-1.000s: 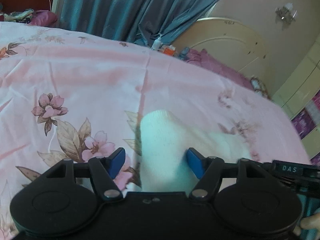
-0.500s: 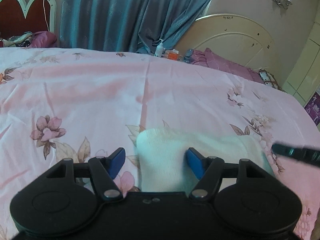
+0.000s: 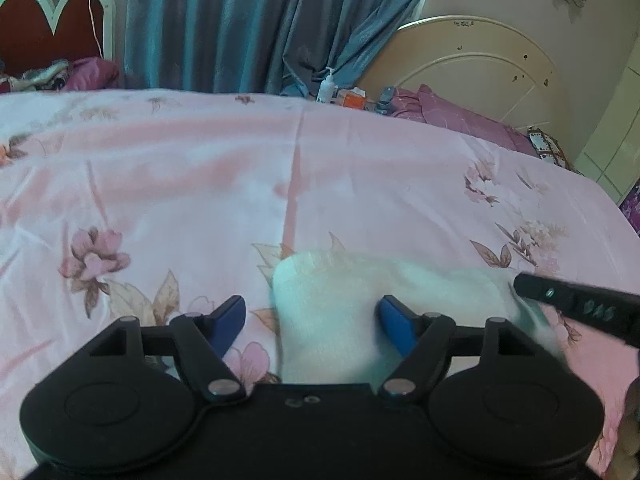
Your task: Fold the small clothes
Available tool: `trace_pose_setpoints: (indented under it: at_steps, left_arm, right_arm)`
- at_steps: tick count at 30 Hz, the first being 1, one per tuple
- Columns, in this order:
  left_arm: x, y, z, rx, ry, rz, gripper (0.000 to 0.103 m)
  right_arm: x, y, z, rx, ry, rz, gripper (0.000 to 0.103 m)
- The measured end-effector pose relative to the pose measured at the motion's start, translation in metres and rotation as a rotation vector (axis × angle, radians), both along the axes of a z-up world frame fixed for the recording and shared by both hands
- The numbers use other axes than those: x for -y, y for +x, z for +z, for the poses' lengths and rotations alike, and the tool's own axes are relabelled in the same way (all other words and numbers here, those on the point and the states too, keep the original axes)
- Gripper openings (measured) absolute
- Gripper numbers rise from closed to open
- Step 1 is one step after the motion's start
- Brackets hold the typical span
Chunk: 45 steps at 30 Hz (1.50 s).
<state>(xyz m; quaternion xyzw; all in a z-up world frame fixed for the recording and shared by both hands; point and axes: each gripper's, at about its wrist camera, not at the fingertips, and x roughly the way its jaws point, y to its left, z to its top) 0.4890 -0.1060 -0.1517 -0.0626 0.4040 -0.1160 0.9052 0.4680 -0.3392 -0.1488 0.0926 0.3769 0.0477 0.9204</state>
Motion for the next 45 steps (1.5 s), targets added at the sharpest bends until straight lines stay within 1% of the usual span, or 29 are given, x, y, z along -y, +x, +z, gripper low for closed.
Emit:
trace_pose_setpoints:
  at_steps: [1,2,3,4,5,6,8,10,14,17,19,20,22,24,27,29,32,34,36,38,39,40,42,43,45]
  left_arm:
    - [0.001,-0.002,0.002,0.005,0.003,-0.005,0.071]
    - [0.002,-0.005,0.003,0.010,0.011,-0.012,0.071]
    - [0.004,-0.007,0.003,0.013,0.023,-0.020,0.073]
    - [0.005,-0.008,0.003,0.014,0.033,-0.026,0.074]
    - [0.004,-0.011,0.003,0.017,0.039,-0.028,0.074]
    - [0.003,-0.013,0.005,0.021,0.041,-0.027,0.074]
    - [0.003,-0.020,0.012,0.034,0.052,-0.032,0.071]
    - [0.004,-0.028,0.017,0.044,0.060,-0.045,0.071]
    - [0.005,-0.047,0.021,0.032,0.049,-0.071,0.072]
    - [0.006,-0.067,0.018,0.019,0.050,-0.091,0.072]
    - [0.006,-0.081,0.014,0.008,0.044,-0.106,0.072]
    - [0.007,-0.086,0.011,0.006,0.048,-0.113,0.073]
    - [0.007,-0.091,0.003,-0.003,0.047,-0.114,0.074]
    - [0.005,-0.093,0.004,-0.017,0.031,-0.098,0.073]
    - [0.007,-0.100,0.012,-0.007,0.048,-0.107,0.070]
    - [0.007,-0.107,0.015,-0.007,0.049,-0.115,0.070]
    - [0.006,-0.116,0.011,-0.027,0.044,-0.123,0.070]
    - [0.007,-0.120,0.003,-0.048,0.062,-0.133,0.072]
    - [0.005,-0.124,0.000,-0.059,0.051,-0.129,0.073]
    - [0.004,-0.127,0.002,-0.056,0.056,-0.134,0.072]
    - [0.003,-0.129,0.004,-0.055,0.055,-0.137,0.071]
    - [0.002,-0.132,0.005,-0.058,0.054,-0.142,0.071]
    - [0.001,-0.137,0.006,-0.065,0.051,-0.154,0.071]
    - [0.000,-0.141,0.005,-0.069,0.049,-0.159,0.071]
    - [-0.003,-0.149,0.002,-0.077,0.045,-0.172,0.071]
  right_arm:
    - [-0.003,-0.001,0.001,-0.003,0.000,0.008,0.007]
    - [-0.007,0.000,-0.005,-0.033,-0.020,0.028,0.007]
    - [-0.012,0.004,-0.013,-0.071,-0.061,0.042,0.007]
    - [-0.014,0.002,-0.015,-0.070,-0.091,0.044,0.007]
    - [-0.012,0.000,-0.013,-0.068,-0.084,0.040,0.007]
    - [-0.008,-0.002,-0.009,-0.072,-0.053,0.023,0.007]
    - [-0.002,-0.011,0.001,-0.049,-0.004,0.014,0.007]
    - [-0.003,-0.025,0.011,-0.027,0.005,0.025,0.007]
    - [-0.009,-0.049,0.019,-0.029,0.011,0.057,0.008]
    - [-0.014,-0.071,0.019,-0.050,0.015,0.072,0.008]
    - [-0.017,-0.085,0.016,-0.053,-0.001,0.081,0.009]
    - [-0.019,-0.092,0.014,-0.050,-0.013,0.086,0.010]
    - [-0.022,-0.099,0.005,-0.063,-0.052,0.081,0.016]
    - [-0.022,-0.103,0.005,-0.061,-0.066,0.076,0.018]
    - [-0.016,-0.113,0.018,-0.052,-0.025,0.057,0.019]
    - [-0.016,-0.124,0.021,-0.045,-0.025,0.059,0.019]
    - [-0.019,-0.137,0.011,-0.083,-0.041,0.083,0.019]
    - [-0.019,-0.141,-0.001,-0.129,-0.052,0.076,0.019]
    - [-0.015,-0.148,-0.001,-0.130,-0.020,0.057,0.019]
    - [-0.015,-0.155,0.004,-0.117,-0.020,0.057,0.020]
    - [-0.015,-0.160,0.005,-0.116,-0.022,0.059,0.024]
    - [-0.015,-0.163,0.005,-0.118,-0.022,0.063,0.047]
    - [-0.016,-0.173,0.005,-0.115,-0.029,0.066,0.079]
    - [-0.017,-0.181,0.006,-0.099,-0.034,0.072,0.078]
    - [-0.019,-0.189,0.006,-0.100,-0.039,0.076,0.078]
